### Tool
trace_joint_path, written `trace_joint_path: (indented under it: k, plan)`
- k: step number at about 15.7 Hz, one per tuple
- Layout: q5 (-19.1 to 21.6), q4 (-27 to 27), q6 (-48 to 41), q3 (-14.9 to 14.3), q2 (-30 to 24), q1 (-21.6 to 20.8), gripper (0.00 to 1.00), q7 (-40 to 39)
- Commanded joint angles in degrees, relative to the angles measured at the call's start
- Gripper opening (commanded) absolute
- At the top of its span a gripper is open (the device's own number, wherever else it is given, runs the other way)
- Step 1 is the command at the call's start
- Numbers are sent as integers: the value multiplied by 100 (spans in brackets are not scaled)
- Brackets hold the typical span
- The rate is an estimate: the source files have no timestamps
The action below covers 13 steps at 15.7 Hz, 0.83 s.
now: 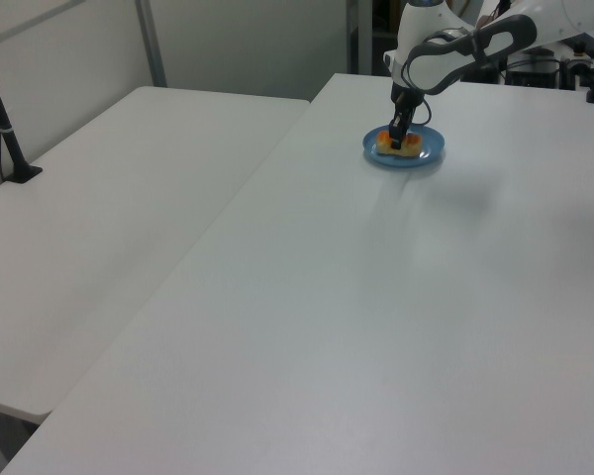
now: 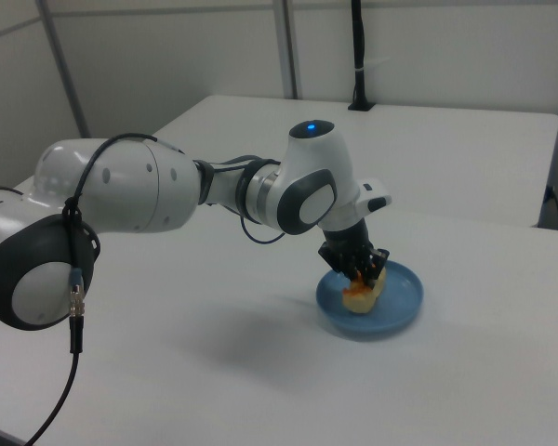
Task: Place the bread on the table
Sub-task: 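Lower the gripper and close it on the bread roll, then lift the bread roll off the plate and carry it beside the plate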
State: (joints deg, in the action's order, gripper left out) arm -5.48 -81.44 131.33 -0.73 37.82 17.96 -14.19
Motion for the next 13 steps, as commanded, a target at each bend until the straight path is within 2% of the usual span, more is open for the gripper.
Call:
trace_joint_path:
  k: [1, 2, 4, 7, 10, 13]
  plan:
    - [73, -108, 94, -15, -291, 23, 27, -31]
    - [73, -352, 94, -15, -527, 75, 27, -144]
    - [117, -1248, 94, 46, -1353, 295, 27, -644]
    - [126, -2215, 94, 46, -2136, 514, 28, -927]
    - [117, -3103, 199, 46, -2716, 726, 28, -1269]
    - [117, -3824, 716, 46, -2920, 823, 28, -1349]
